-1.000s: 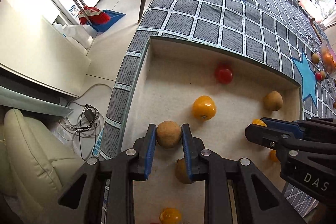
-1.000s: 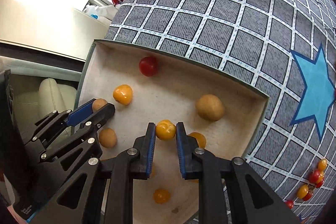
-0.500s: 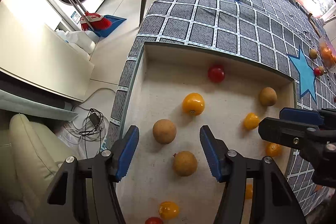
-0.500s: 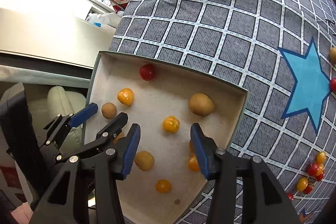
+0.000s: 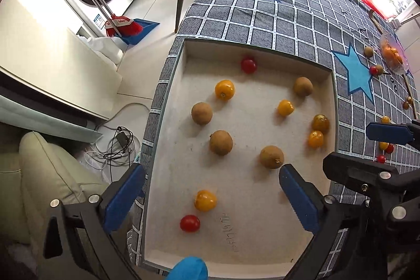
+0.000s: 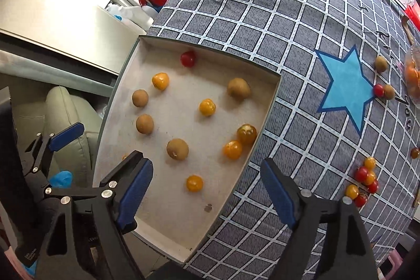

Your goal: Organize fruits

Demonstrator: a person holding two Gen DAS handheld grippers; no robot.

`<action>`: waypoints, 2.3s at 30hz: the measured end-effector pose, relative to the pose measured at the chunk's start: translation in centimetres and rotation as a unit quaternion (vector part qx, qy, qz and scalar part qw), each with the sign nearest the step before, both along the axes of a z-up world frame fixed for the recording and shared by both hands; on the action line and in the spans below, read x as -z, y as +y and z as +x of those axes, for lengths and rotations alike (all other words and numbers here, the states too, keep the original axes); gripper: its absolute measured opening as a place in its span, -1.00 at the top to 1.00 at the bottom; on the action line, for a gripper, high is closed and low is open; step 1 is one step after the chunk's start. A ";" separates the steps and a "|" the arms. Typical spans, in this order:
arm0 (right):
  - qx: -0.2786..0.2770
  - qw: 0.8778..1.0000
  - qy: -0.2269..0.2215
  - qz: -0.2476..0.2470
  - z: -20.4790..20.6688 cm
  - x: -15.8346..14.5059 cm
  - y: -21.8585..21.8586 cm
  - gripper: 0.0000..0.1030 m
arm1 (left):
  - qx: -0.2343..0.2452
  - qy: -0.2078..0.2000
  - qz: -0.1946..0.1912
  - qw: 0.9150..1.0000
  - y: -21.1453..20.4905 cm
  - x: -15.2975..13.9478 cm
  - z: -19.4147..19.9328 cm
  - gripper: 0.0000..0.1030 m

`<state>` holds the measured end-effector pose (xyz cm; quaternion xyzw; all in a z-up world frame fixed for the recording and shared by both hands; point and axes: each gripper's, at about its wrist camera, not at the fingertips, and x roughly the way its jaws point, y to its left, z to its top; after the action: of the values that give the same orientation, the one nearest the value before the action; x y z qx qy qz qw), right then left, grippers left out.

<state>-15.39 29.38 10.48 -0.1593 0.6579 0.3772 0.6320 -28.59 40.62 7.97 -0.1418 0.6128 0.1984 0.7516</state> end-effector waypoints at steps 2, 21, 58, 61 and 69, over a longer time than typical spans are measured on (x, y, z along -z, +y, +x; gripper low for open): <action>-0.002 1.000 -0.003 -0.006 -0.4 -0.3 0.1 -0.98 | 0.007 0.000 0.006 1.000 -0.6 -0.4 -0.3 -0.99; -0.002 0.999 -0.035 -0.018 -1.8 -3.7 -1.5 -1.00 | 0.043 0.017 0.018 0.999 -3.1 -2.6 -1.7 -0.99; -0.012 0.998 -0.054 -0.037 -3.0 -3.5 -2.0 -1.00 | 0.081 0.029 0.021 0.996 -5.2 -2.8 -2.3 -0.99; -0.014 0.997 -0.058 -0.040 -3.0 -3.5 -2.0 -1.00 | 0.082 0.029 0.018 0.996 -5.1 -2.7 -2.3 -0.99; -0.023 0.997 -0.064 -0.046 -3.3 -3.2 -1.9 -1.00 | 0.079 0.024 0.009 0.997 -4.9 -2.6 -2.3 -0.99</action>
<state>-18.65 27.45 13.70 -0.2270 0.6292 0.3501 0.6557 -30.88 35.67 10.58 -0.0814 0.6384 0.1476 0.7510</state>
